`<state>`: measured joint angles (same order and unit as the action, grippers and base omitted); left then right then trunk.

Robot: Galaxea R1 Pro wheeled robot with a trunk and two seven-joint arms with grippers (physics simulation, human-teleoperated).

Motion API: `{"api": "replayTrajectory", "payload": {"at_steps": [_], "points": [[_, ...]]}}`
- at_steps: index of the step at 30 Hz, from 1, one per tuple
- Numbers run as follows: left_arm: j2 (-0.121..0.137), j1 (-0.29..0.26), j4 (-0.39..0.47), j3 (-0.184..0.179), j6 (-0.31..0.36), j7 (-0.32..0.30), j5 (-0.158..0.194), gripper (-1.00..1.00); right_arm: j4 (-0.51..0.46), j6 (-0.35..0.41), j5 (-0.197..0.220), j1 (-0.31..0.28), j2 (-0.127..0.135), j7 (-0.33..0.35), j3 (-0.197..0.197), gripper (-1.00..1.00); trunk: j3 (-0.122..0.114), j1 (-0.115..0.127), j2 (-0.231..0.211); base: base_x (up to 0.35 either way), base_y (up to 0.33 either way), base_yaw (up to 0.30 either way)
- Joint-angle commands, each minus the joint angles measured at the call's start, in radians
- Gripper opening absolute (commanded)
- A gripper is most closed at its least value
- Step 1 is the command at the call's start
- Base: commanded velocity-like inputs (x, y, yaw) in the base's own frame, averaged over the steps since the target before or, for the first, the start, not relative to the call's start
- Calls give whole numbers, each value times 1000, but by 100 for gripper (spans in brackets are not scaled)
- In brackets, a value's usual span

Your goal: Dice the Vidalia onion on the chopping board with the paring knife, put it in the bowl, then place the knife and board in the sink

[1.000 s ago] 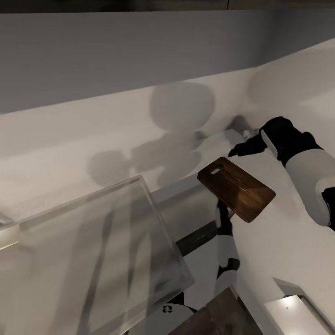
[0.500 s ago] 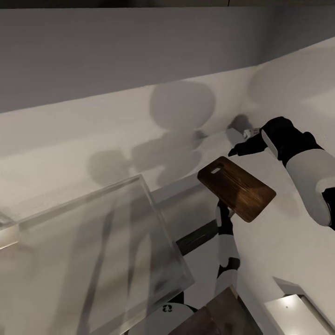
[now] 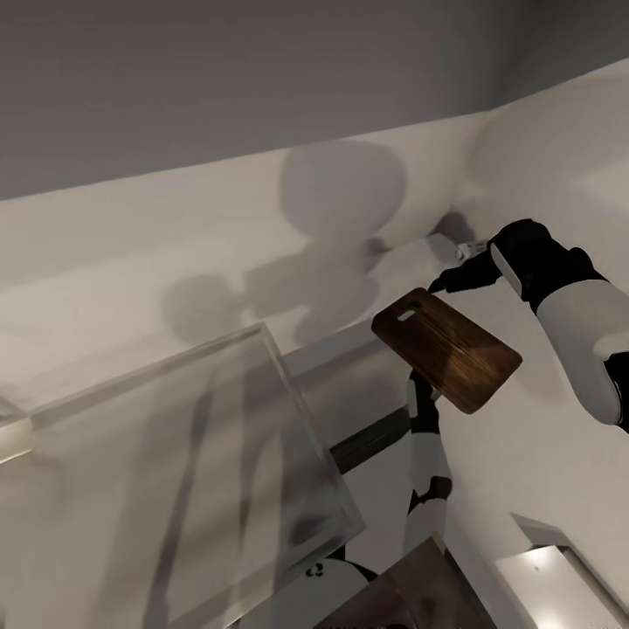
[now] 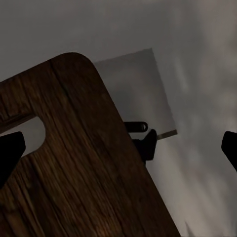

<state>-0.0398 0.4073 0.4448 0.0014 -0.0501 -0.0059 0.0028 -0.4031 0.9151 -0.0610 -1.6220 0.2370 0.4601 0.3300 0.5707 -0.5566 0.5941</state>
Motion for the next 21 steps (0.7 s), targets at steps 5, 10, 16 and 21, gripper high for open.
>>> {"api": "replayTrajectory", "payload": {"at_steps": [5, 10, 16, 21], "points": [[0, 1, 2, 0, -2, -1, 0, 100, -2, 1, -7, -1, 1, 8, 4, 100, 9, 0, 1, 0, 0, 0], [0, 1, 2, 0, -1, 0, 0, 100, -4, -13, -6, -1, 0, 8, 4, 100, 17, 0, 1, 0, 0, 0], [0, 1, 3, 0, -2, 0, 0, 100, -3, -54, -4, -1, -1, 9, 4, 100, 27, 0, 1, 0, 0, 0], [0, 1, 3, 0, -1, 0, -1, 100, -3, -60, -3, -1, -1, 9, 4, 100, 35, 0, 1, 0, 0, 0]]}}
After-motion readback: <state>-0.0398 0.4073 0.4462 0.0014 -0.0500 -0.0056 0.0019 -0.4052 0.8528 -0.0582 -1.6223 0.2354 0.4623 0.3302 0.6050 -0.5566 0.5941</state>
